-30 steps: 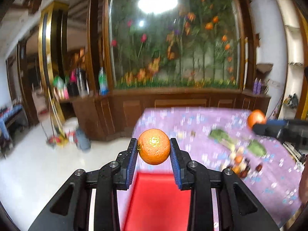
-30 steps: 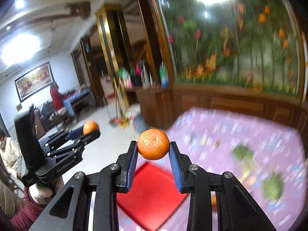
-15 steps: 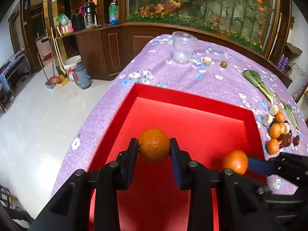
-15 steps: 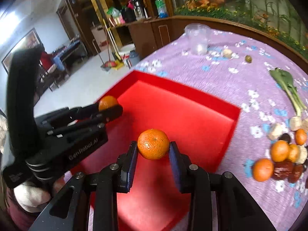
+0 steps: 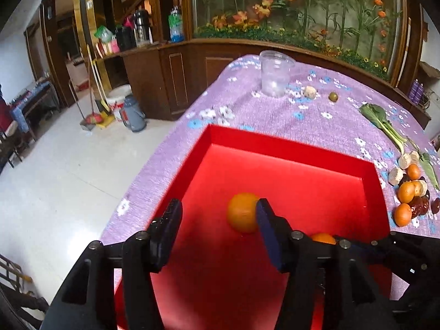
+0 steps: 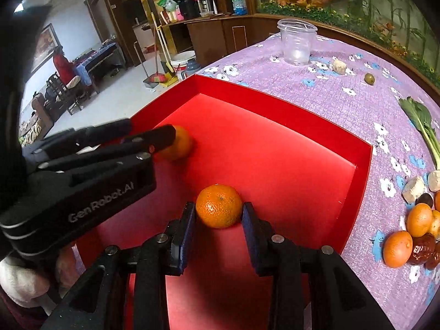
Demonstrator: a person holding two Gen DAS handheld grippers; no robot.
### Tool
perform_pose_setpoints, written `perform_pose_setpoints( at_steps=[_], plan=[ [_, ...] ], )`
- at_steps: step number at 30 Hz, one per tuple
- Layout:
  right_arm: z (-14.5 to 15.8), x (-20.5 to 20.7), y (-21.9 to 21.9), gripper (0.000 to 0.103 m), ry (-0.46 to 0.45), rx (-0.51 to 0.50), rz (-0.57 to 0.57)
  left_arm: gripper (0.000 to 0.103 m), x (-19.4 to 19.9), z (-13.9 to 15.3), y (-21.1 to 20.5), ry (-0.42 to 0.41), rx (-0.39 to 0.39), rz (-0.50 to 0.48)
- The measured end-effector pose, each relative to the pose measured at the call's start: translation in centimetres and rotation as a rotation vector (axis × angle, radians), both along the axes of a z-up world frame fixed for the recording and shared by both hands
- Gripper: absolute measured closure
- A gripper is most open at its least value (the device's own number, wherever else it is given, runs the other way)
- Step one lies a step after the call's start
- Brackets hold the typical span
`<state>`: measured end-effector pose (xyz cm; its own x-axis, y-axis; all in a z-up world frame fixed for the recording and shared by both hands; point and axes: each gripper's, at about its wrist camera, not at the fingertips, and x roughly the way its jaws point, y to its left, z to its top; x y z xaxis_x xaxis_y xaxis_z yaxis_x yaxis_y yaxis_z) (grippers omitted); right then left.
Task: Organize fruits
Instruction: 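Open the left tool to drop its orange while the right tool releases its orange, then move both tools back toward the fruit pile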
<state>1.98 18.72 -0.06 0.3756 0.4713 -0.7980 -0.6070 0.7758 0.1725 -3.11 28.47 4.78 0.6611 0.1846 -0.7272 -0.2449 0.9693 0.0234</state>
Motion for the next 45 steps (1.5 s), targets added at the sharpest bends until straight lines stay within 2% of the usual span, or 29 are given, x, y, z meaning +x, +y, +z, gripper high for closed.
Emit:
perform_pose_setpoints(
  at_steps=[8, 17, 24, 29, 38, 41, 45],
  plan=[
    [2.8, -2.2, -1.0, 0.049, -0.098, 0.015, -0.002, 0.039, -2.4, 3.2, -1.4, -0.101, 0.041, 0.011],
    [5.9, -5.4, -2.9, 0.036, -0.225, 0.034, -0.012, 0.02, -5.4, 6.3, -3.4, -0.217, 0.089, 0.04],
    [7.8, -8.3, -5.6, 0.029, -0.312, 0.054, -0.048, 0.02, -7.4, 8.0, -5.2, -0.278, 0.08, 0.019],
    [8.4, -9.5, -8.4, 0.024, -0.363, 0.067, -0.108, 0.017, -8.2, 8.6, -6.8, -0.295, 0.085, -0.003],
    [8.8, -10.7, -13.9, 0.022, -0.414, 0.068, -0.224, 0.012, -8.7, 9.3, -9.9, -0.293, 0.105, -0.067],
    [8.8, -10.7, -16.4, 0.018, -0.432, 0.058, -0.266, 0.012, -8.5, 9.3, -10.3, -0.275, 0.071, -0.099],
    [8.2, -10.1, -21.0, 0.018, -0.4, 0.035, -0.35, 0.012, -7.1, 8.3, -10.9, -0.224, -0.023, -0.159]
  ],
)
